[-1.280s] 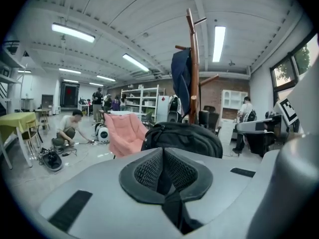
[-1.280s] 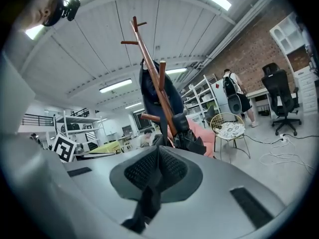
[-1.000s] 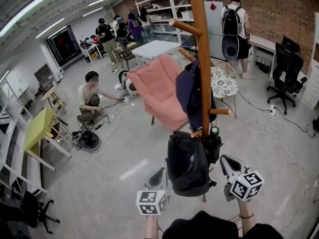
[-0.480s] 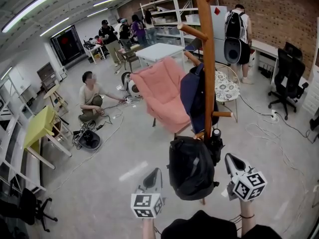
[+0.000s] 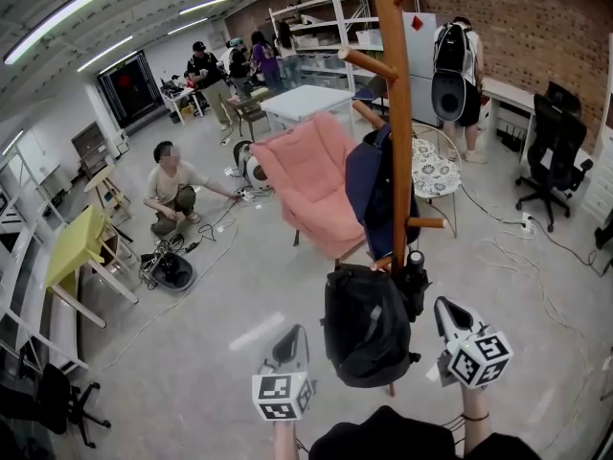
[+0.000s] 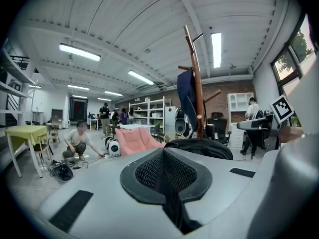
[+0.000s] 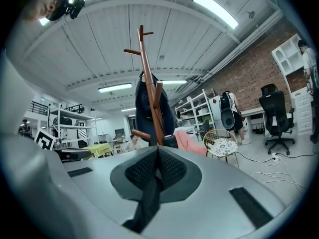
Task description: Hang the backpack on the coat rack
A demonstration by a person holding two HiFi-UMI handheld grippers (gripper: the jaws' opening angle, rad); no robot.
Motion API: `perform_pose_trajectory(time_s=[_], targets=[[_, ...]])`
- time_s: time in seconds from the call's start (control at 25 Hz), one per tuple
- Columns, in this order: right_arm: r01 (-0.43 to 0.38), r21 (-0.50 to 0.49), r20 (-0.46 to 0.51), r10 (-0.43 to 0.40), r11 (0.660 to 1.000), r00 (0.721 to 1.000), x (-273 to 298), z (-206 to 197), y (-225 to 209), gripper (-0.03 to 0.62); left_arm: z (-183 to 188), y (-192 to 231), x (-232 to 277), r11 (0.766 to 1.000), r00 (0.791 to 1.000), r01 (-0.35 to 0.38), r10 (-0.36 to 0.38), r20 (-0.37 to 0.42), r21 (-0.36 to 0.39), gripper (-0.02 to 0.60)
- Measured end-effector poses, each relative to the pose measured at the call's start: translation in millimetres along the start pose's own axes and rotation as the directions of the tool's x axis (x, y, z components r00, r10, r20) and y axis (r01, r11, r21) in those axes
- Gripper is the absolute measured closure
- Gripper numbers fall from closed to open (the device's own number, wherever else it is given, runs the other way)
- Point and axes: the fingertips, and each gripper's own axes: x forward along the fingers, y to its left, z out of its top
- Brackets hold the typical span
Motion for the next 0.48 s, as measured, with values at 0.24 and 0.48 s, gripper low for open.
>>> perform_pose_trajectory(time_s=[0.24, 0.48], targets=[[0.010, 0.003, -0.002, -0.010, 1.000, 1.000, 3.1, -6.6, -6.2, 0.582, -5.2, 3.6, 4.7, 1.000, 1.000, -0.018, 0.018, -0.009, 0.000, 0.565], [0.014, 0.003, -0.010, -0.014, 1.000, 1.000, 4.7, -10.3, -8.2, 0.582, -9.0, 5.4, 6.6, 1.000, 0.999, -0.025, 0.025, -0.020, 0.002, 0.565]])
